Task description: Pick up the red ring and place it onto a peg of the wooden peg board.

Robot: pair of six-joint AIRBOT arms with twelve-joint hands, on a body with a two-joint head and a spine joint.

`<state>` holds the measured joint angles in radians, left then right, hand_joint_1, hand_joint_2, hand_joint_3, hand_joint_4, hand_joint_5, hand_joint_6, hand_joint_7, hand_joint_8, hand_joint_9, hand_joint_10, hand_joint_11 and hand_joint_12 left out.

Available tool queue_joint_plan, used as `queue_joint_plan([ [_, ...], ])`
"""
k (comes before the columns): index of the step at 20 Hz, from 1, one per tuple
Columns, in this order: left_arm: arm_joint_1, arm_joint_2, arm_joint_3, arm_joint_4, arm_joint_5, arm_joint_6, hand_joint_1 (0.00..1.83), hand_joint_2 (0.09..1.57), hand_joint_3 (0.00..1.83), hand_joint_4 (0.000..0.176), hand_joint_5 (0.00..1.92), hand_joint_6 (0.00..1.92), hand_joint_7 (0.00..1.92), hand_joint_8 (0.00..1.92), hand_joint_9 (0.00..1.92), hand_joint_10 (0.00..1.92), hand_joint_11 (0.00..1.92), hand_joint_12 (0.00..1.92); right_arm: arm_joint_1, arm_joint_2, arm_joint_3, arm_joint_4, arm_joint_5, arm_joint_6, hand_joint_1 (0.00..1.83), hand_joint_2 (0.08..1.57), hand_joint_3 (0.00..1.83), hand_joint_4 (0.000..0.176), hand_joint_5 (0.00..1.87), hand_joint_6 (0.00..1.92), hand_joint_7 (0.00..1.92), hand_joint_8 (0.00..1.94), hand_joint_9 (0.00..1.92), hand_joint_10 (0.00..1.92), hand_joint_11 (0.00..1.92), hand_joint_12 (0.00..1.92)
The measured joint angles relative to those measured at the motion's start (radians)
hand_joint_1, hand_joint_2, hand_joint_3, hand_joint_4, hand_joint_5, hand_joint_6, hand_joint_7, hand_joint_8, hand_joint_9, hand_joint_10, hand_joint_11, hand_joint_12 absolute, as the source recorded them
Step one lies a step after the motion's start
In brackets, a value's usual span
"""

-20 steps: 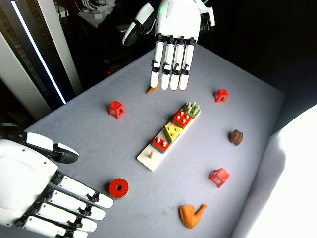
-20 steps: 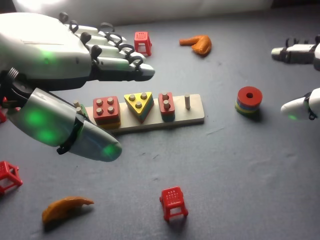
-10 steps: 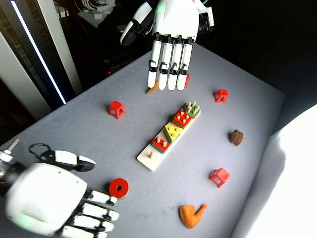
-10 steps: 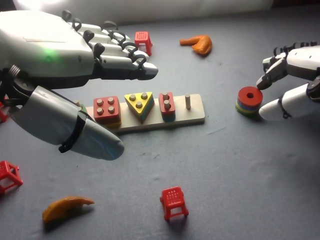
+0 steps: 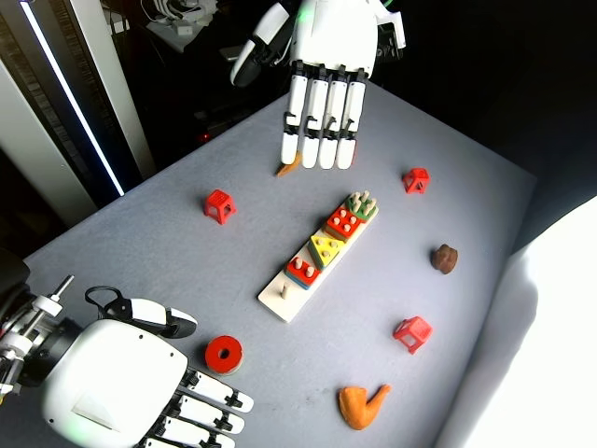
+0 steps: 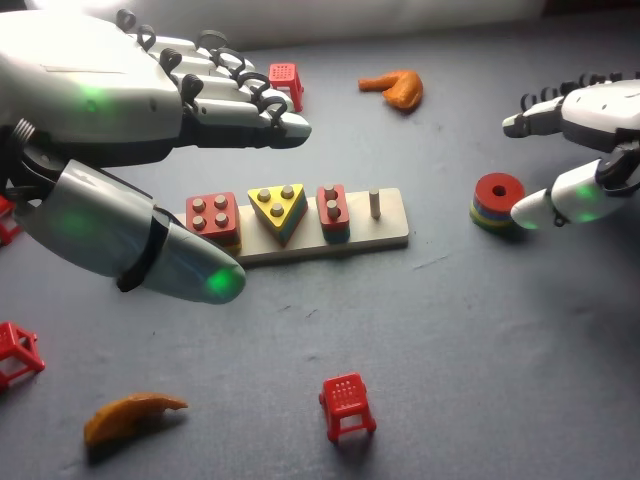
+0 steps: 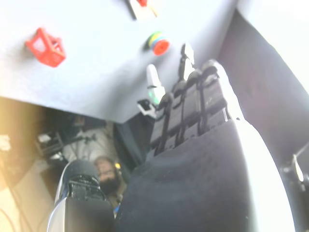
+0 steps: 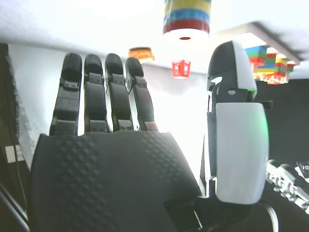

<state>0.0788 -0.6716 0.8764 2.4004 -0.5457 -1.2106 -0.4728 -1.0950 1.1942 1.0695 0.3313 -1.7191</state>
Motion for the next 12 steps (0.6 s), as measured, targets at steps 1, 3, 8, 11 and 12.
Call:
queue_joint_plan([
  [1, 0.000, 0.000, 0.000, 0.000, 0.000, 0.000, 0.00, 1.04, 0.02, 0.000, 0.00, 0.00, 0.00, 0.00, 0.00, 0.00, 0.00, 0.00, 0.000, 0.000, 0.000, 0.000, 0.000, 0.000, 0.78, 1.00, 0.00, 0.000, 0.39, 0.04, 0.17, 0.00, 0.14, 0.00, 0.00, 0.40],
  [3, 0.000, 0.000, 0.002, 0.000, 0.002, 0.000, 0.00, 1.05, 0.02, 0.000, 0.00, 0.00, 0.00, 0.00, 0.00, 0.00, 0.00, 0.00, 0.000, -0.032, 0.028, -0.001, -0.002, -0.027, 0.81, 1.00, 0.00, 0.000, 0.42, 0.05, 0.17, 0.01, 0.08, 0.00, 0.00, 0.23],
  [8, 0.000, -0.004, 0.014, 0.000, 0.002, 0.000, 0.00, 1.06, 0.02, 0.000, 0.00, 0.00, 0.00, 0.00, 0.00, 0.00, 0.00, 0.00, -0.006, -0.086, 0.090, -0.014, -0.008, -0.044, 0.87, 0.99, 0.00, 0.000, 0.48, 0.06, 0.11, 0.00, 0.03, 0.00, 0.00, 0.11],
  [11, 0.000, -0.004, 0.014, 0.000, 0.002, 0.000, 0.00, 1.06, 0.02, 0.000, 0.00, 0.00, 0.00, 0.00, 0.00, 0.00, 0.00, 0.00, -0.004, -0.097, 0.093, -0.038, -0.005, -0.047, 0.91, 0.99, 0.00, 0.000, 0.55, 0.07, 0.26, 0.04, 0.09, 0.02, 0.00, 0.12],
  [12, 0.000, -0.005, 0.014, 0.000, 0.002, 0.000, 0.00, 1.06, 0.02, 0.000, 0.00, 0.00, 0.00, 0.00, 0.00, 0.00, 0.00, 0.00, -0.001, -0.104, 0.094, -0.039, -0.007, -0.047, 0.90, 0.98, 0.00, 0.000, 0.56, 0.07, 0.11, 0.01, 0.07, 0.01, 0.00, 0.12],
])
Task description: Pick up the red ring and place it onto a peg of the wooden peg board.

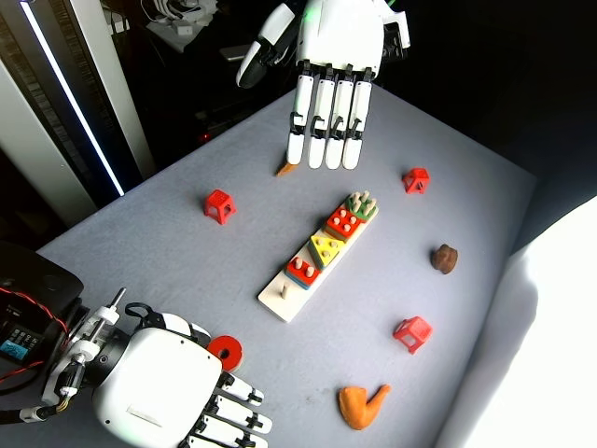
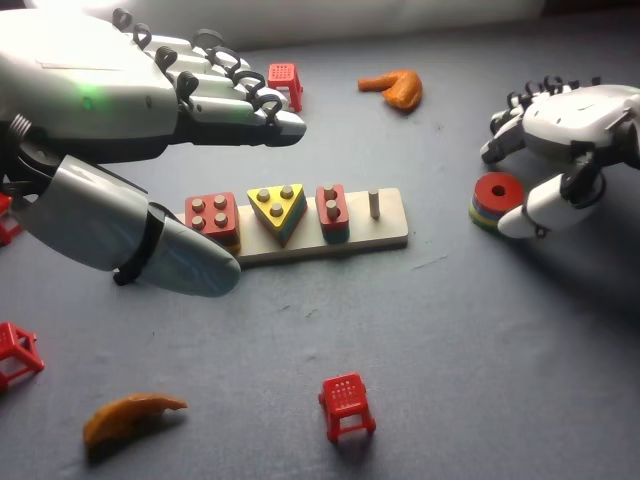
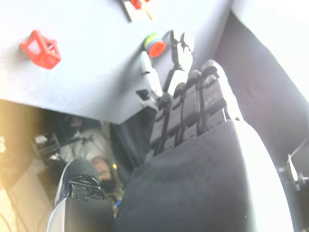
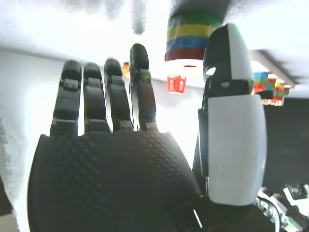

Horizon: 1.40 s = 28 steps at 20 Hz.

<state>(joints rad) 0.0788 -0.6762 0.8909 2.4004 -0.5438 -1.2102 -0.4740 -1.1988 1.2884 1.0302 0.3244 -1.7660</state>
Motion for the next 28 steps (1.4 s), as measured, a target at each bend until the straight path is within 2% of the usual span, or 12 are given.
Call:
queue_joint_plan([
  [1, 0.000, 0.000, 0.000, 0.000, 0.000, 0.000, 0.00, 1.06, 0.02, 0.000, 0.00, 0.00, 0.00, 0.00, 0.00, 0.00, 0.00, 0.00, 0.006, -0.004, 0.000, -0.001, -0.004, 0.000, 0.90, 0.97, 0.00, 0.000, 0.59, 0.07, 0.05, 0.00, 0.07, 0.01, 0.00, 0.19],
  [8, -0.003, -0.001, 0.005, 0.000, 0.000, 0.000, 0.00, 1.07, 0.02, 0.000, 0.00, 0.00, 0.00, 0.00, 0.00, 0.00, 0.00, 0.00, 0.023, -0.013, 0.000, -0.006, -0.011, 0.000, 0.94, 0.98, 0.00, 0.000, 0.87, 0.12, 0.00, 0.00, 0.01, 0.00, 0.00, 0.13],
  [10, -0.003, -0.001, 0.005, -0.001, 0.000, 0.000, 0.00, 1.07, 0.01, 0.000, 0.00, 0.00, 0.00, 0.00, 0.00, 0.00, 0.00, 0.00, 0.023, -0.013, 0.000, -0.006, -0.011, 0.000, 0.94, 1.00, 0.01, 0.000, 0.89, 0.10, 0.00, 0.00, 0.00, 0.00, 0.00, 0.08],
  [16, -0.010, -0.002, 0.013, 0.000, 0.001, 0.000, 0.00, 1.07, 0.01, 0.000, 0.00, 0.00, 0.00, 0.00, 0.00, 0.00, 0.00, 0.00, 0.023, -0.013, 0.000, -0.006, -0.011, 0.000, 0.96, 0.98, 0.00, 0.000, 0.84, 0.03, 0.00, 0.00, 0.03, 0.00, 0.00, 0.26],
  [19, -0.010, -0.002, 0.014, -0.001, -0.002, 0.000, 0.00, 1.07, 0.01, 0.000, 0.00, 0.00, 0.00, 0.00, 0.00, 0.00, 0.00, 0.00, 0.026, -0.009, -0.006, -0.006, -0.014, -0.001, 0.95, 0.97, 0.00, 0.000, 0.82, 0.02, 0.21, 0.02, 0.06, 0.01, 0.00, 0.36],
  [21, -0.010, -0.002, 0.017, 0.001, 0.000, 0.000, 0.00, 1.06, 0.00, 0.000, 0.00, 0.00, 0.00, 0.00, 0.00, 0.00, 0.00, 0.00, 0.043, 0.001, -0.019, -0.006, -0.025, -0.004, 1.02, 0.98, 0.00, 0.000, 0.96, 0.06, 0.02, 0.00, 0.07, 0.01, 0.00, 0.49],
  [22, -0.010, -0.002, 0.019, 0.000, 0.000, 0.000, 0.00, 1.06, 0.00, 0.000, 0.00, 0.00, 0.00, 0.00, 0.00, 0.00, 0.00, 0.00, 0.055, 0.003, -0.022, -0.006, -0.026, -0.006, 1.04, 1.00, 0.01, 0.000, 0.97, 0.06, 0.00, 0.00, 0.06, 0.00, 0.00, 0.43],
  [23, -0.010, -0.002, 0.019, 0.000, 0.000, 0.000, 0.00, 1.07, 0.01, 0.000, 0.00, 0.00, 0.00, 0.00, 0.00, 0.00, 0.00, 0.00, 0.061, 0.004, -0.028, -0.006, -0.024, -0.008, 1.11, 1.07, 0.01, 0.000, 1.02, 0.73, 0.03, 0.01, 0.06, 0.00, 0.00, 0.31],
  [24, -0.010, -0.002, 0.019, 0.000, -0.001, 0.000, 0.00, 1.08, 0.01, 0.000, 0.00, 0.00, 0.00, 0.00, 0.00, 0.00, 0.00, 0.00, 0.071, 0.005, -0.030, -0.006, -0.027, -0.013, 1.14, 1.10, 0.00, 0.000, 1.00, 0.91, 0.07, 0.01, 0.07, 0.01, 0.00, 0.24],
  [25, -0.009, -0.002, 0.019, 0.000, -0.001, 0.000, 0.00, 1.08, 0.01, 0.000, 0.00, 0.00, 0.00, 0.00, 0.00, 0.00, 0.00, 0.00, 0.079, 0.005, -0.034, -0.006, -0.029, -0.023, 1.14, 1.10, 0.00, 0.000, 0.99, 0.96, 0.08, 0.01, 0.08, 0.01, 0.00, 0.23],
  [27, -0.010, -0.002, 0.019, 0.000, 0.000, 0.000, 0.00, 1.08, 0.01, 0.000, 0.00, 0.00, 0.00, 0.00, 0.00, 0.00, 0.00, 0.00, 0.083, 0.005, -0.040, -0.007, -0.030, -0.039, 1.13, 1.12, 0.00, 0.000, 0.95, 1.03, 0.09, 0.00, 0.07, 0.00, 0.00, 0.05],
  [28, -0.010, -0.002, 0.019, 0.000, -0.001, 0.000, 0.00, 1.07, 0.01, 0.000, 0.00, 0.00, 0.00, 0.00, 0.00, 0.00, 0.00, 0.00, 0.083, 0.005, -0.040, -0.006, -0.031, -0.039, 1.10, 1.14, 0.00, 0.000, 0.93, 1.06, 0.10, 0.00, 0.09, 0.01, 0.00, 0.15],
])
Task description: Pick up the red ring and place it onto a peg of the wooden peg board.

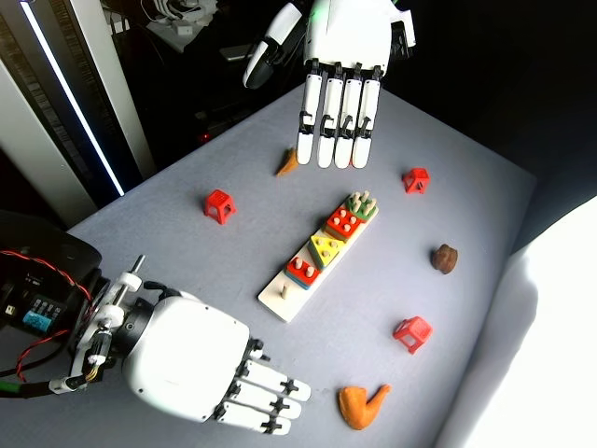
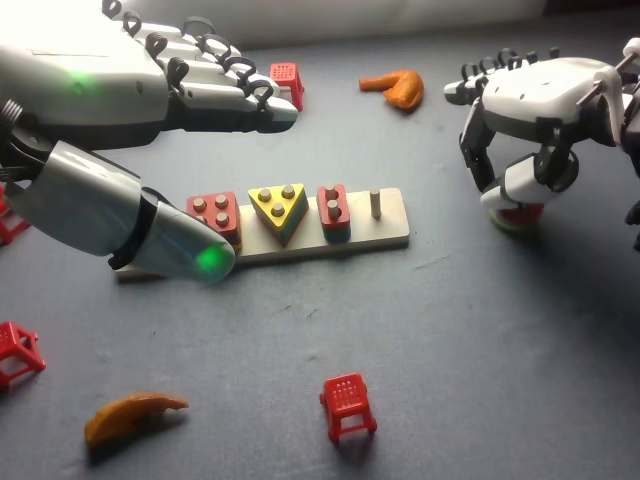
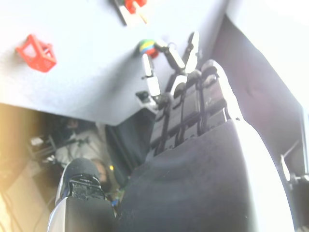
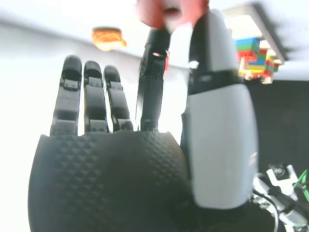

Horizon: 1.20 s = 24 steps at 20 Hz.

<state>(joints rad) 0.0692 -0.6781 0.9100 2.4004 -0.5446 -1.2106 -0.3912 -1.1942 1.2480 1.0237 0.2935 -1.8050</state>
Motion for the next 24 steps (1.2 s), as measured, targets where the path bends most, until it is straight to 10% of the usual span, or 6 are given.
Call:
queue_joint_plan([
  [2, 0.000, 0.000, 0.000, 0.000, 0.000, 0.000, 0.00, 1.08, 0.01, 0.000, 0.00, 0.00, 0.00, 0.00, 0.00, 0.00, 0.00, 0.00, -0.002, 0.000, 0.000, 0.000, 0.002, -0.005, 1.04, 1.16, 0.00, 0.017, 0.89, 1.13, 0.09, 0.00, 0.10, 0.01, 0.00, 0.30],
  [4, 0.000, -0.003, 0.000, 0.000, 0.000, 0.000, 0.00, 1.08, 0.01, 0.000, 0.00, 0.00, 0.00, 0.00, 0.00, 0.00, 0.00, 0.00, -0.009, 0.000, 0.000, 0.001, 0.009, -0.016, 1.02, 1.04, 0.00, 0.000, 0.81, 0.43, 0.12, 0.00, 0.13, 0.02, 0.00, 0.45],
  [8, 0.000, -0.005, 0.000, 0.001, 0.000, 0.000, 0.00, 1.07, 0.01, 0.000, 0.00, 0.00, 0.00, 0.00, 0.00, 0.00, 0.00, 0.00, 0.011, 0.000, 0.000, 0.000, 0.000, -0.016, 0.96, 0.96, 0.00, 0.000, 0.64, 0.05, 0.34, 0.02, 0.22, 0.02, 0.00, 0.59],
  [14, -0.001, -0.005, 0.002, 0.000, 0.001, 0.001, 0.00, 1.08, 0.01, 0.000, 0.00, 0.00, 0.00, 0.00, 0.00, 0.00, 0.00, 0.00, 0.046, 0.058, -0.067, -0.004, 0.002, -0.013, 0.93, 0.97, 0.00, 0.000, 0.20, 0.00, 0.16, 0.00, 0.11, 0.00, 0.00, 0.34],
  [24, -0.001, -0.005, 0.003, 0.001, 0.001, 0.001, 0.00, 1.07, 0.00, 0.000, 0.00, 0.00, 0.00, 0.00, 0.00, 0.00, 0.00, 0.00, -0.031, 0.129, -0.125, -0.001, 0.027, -0.018, 0.88, 0.99, 0.00, 0.000, 0.21, 0.01, 0.12, 0.00, 0.07, 0.00, 0.00, 0.30],
])
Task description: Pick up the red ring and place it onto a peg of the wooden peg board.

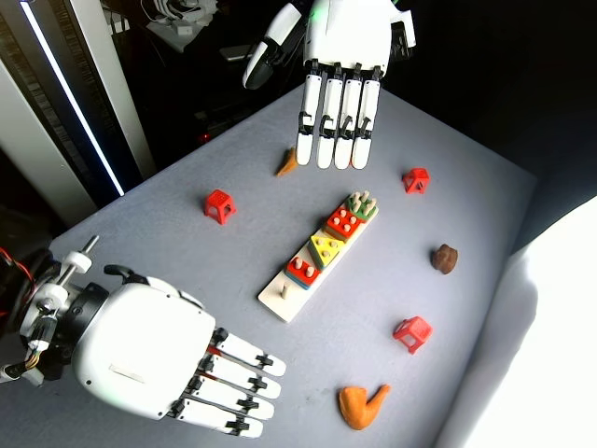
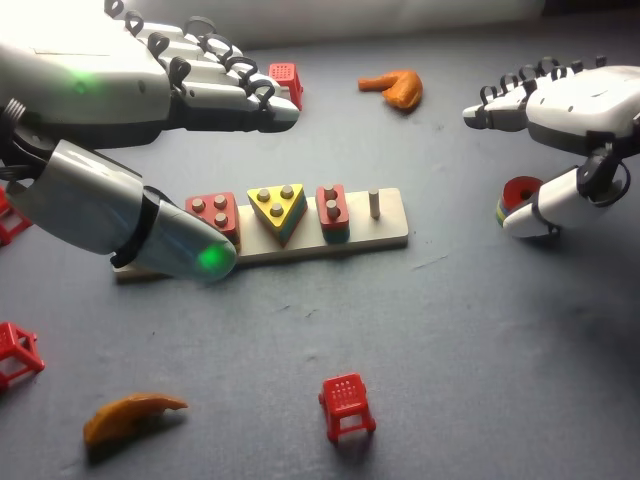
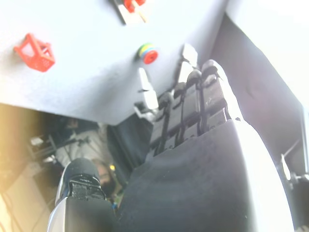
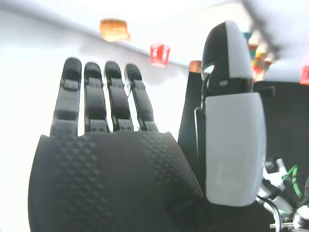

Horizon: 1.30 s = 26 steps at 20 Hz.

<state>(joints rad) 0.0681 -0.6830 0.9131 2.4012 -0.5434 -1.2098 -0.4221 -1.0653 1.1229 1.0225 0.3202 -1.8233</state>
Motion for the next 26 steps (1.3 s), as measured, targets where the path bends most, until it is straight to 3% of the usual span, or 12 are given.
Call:
queue_joint_plan([
  [1, 0.000, 0.000, 0.000, -0.001, 0.000, 0.000, 0.00, 1.07, 0.00, 0.000, 0.00, 0.00, 0.00, 0.00, 0.00, 0.00, 0.00, 0.00, -0.004, -0.003, 0.009, -0.002, 0.003, 0.000, 0.87, 0.99, 0.00, 0.000, 0.21, 0.01, 0.12, 0.00, 0.07, 0.00, 0.00, 0.30],
  [2, 0.000, 0.000, 0.000, 0.000, -0.001, 0.000, 0.00, 1.07, 0.00, 0.000, 0.00, 0.00, 0.00, 0.00, 0.00, 0.00, 0.00, 0.00, -0.018, -0.008, 0.019, -0.003, 0.010, 0.010, 0.82, 1.02, 0.01, 0.000, 0.19, 0.00, 0.11, 0.00, 0.05, 0.00, 0.00, 0.17],
  [8, 0.000, -0.001, 0.005, 0.000, -0.001, 0.000, 0.00, 1.08, 0.01, 0.000, 0.00, 0.00, 0.00, 0.00, 0.00, 0.00, 0.00, 0.00, -0.051, -0.053, 0.085, -0.001, -0.014, 0.045, 0.88, 1.00, 0.00, 0.000, 0.19, 0.00, 0.15, 0.01, 0.08, 0.01, 0.00, 0.13],
  [11, 0.000, -0.001, 0.009, 0.003, 0.003, 0.000, 0.00, 1.08, 0.00, 0.000, 0.00, 0.00, 0.00, 0.00, 0.00, 0.00, 0.00, 0.00, -0.051, -0.068, 0.106, -0.003, -0.019, 0.058, 0.88, 1.01, 0.00, 0.000, 0.24, 0.02, 0.23, 0.02, 0.14, 0.02, 0.00, 0.37],
  [16, -0.005, -0.001, 0.010, 0.003, 0.001, 0.000, 0.00, 1.09, 0.01, 0.000, 0.00, 0.00, 0.00, 0.00, 0.00, 0.00, 0.00, 0.00, -0.069, -0.073, 0.115, -0.001, -0.017, 0.068, 0.91, 1.01, 0.00, 0.000, 0.37, 0.03, 0.40, 0.02, 0.28, 0.03, 0.00, 0.53],
  [17, -0.005, -0.001, 0.010, 0.003, 0.001, 0.000, 0.00, 1.08, 0.00, 0.000, 0.00, 0.00, 0.00, 0.00, 0.00, 0.00, 0.00, 0.00, -0.073, -0.073, 0.115, 0.002, -0.021, 0.069, 0.97, 0.98, 0.00, 0.000, 0.46, 0.03, 0.50, 0.03, 0.38, 0.06, 0.00, 0.87],
  [18, -0.005, -0.001, 0.010, 0.003, 0.000, 0.000, 0.00, 1.08, 0.00, 0.000, 0.00, 0.00, 0.00, 0.00, 0.00, 0.00, 0.00, 0.00, -0.073, -0.073, 0.115, 0.001, -0.022, 0.069, 0.99, 0.97, 0.00, 0.000, 0.49, 0.03, 0.52, 0.02, 0.41, 0.06, 0.00, 0.99],
  [20, -0.005, -0.001, 0.010, 0.003, 0.000, 0.000, 0.00, 1.08, 0.00, 0.000, 0.00, 0.00, 0.00, 0.00, 0.00, 0.00, 0.00, 0.00, -0.073, -0.073, 0.116, 0.001, -0.021, 0.069, 0.94, 1.01, 0.01, 0.000, 0.46, 0.01, 0.52, 0.01, 0.42, 0.06, 0.00, 1.02],
  [21, -0.005, -0.001, 0.011, 0.003, 0.000, 0.000, 0.00, 1.08, 0.00, 0.000, 0.00, 0.00, 0.00, 0.00, 0.00, 0.00, 0.00, 0.00, -0.073, -0.074, 0.119, 0.000, -0.020, 0.069, 0.98, 0.99, 0.00, 0.000, 0.52, 0.03, 0.57, 0.03, 0.48, 0.08, 0.00, 1.11],
  [26, -0.005, -0.006, 0.014, 0.005, -0.001, 0.000, 0.00, 1.09, 0.01, 0.000, 0.00, 0.00, 0.00, 0.00, 0.00, 0.00, 0.00, 0.00, -0.072, -0.077, 0.127, -0.002, -0.012, 0.069, 1.02, 0.99, 0.00, 0.000, 0.58, 0.04, 0.63, 0.03, 0.54, 0.09, 0.00, 1.18],
])
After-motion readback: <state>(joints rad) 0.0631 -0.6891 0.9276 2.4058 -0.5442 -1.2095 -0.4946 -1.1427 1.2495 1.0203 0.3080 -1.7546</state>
